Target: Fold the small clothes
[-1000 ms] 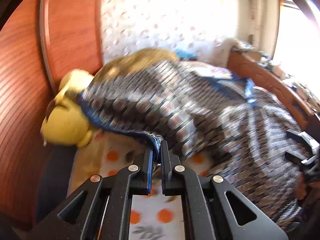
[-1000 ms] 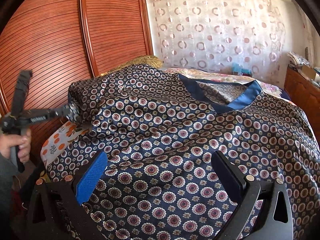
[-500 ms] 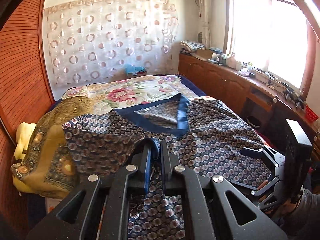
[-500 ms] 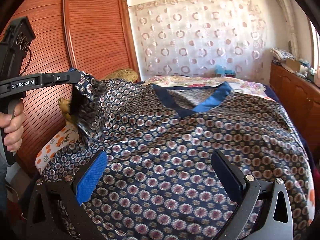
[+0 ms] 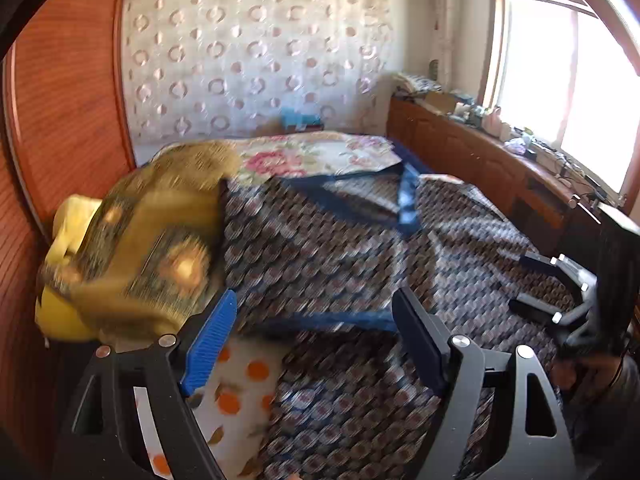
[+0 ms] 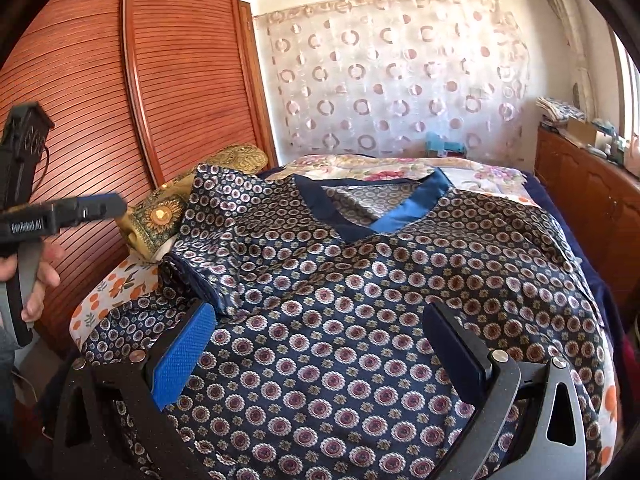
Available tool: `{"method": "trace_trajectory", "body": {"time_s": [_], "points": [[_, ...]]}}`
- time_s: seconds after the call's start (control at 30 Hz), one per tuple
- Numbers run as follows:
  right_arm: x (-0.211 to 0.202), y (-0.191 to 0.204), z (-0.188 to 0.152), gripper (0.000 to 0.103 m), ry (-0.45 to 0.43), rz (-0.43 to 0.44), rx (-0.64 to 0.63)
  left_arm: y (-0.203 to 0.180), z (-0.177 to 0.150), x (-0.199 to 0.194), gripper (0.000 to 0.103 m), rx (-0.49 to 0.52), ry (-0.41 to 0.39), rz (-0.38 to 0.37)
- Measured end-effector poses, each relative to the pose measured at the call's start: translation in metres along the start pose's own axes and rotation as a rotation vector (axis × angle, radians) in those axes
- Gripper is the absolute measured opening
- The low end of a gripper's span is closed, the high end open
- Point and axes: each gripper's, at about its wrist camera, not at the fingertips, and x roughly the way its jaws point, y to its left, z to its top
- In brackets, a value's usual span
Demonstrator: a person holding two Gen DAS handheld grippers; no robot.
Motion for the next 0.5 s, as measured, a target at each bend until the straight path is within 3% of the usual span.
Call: {"method": "trace_trajectory", "body": {"time_s": [0.17,0.27,0.43,0.5], "points": [[0.016,0.015,0.019,0.102,0.029,0.063,-0.069,0.021,-0.036,0.006,0.081,-0.022,0.055,0.039],[0.031,0.03,0.033,0.095,0.056,0.136,-0.122,0.031,-0.054,0.011,0.081,-0.042,0.082,0.043],[0.07,0.065,0.059,0.067,0.115,0.244,-0.227,0.043,-0.075,0.015,0.081,-0.064,0.108,0.066],[0.09,0.08,0.068,0.062,0.149,0.292,-0.252,0.05,-0.079,0.012,0.081,-0.078,0.107,0.071]]}}
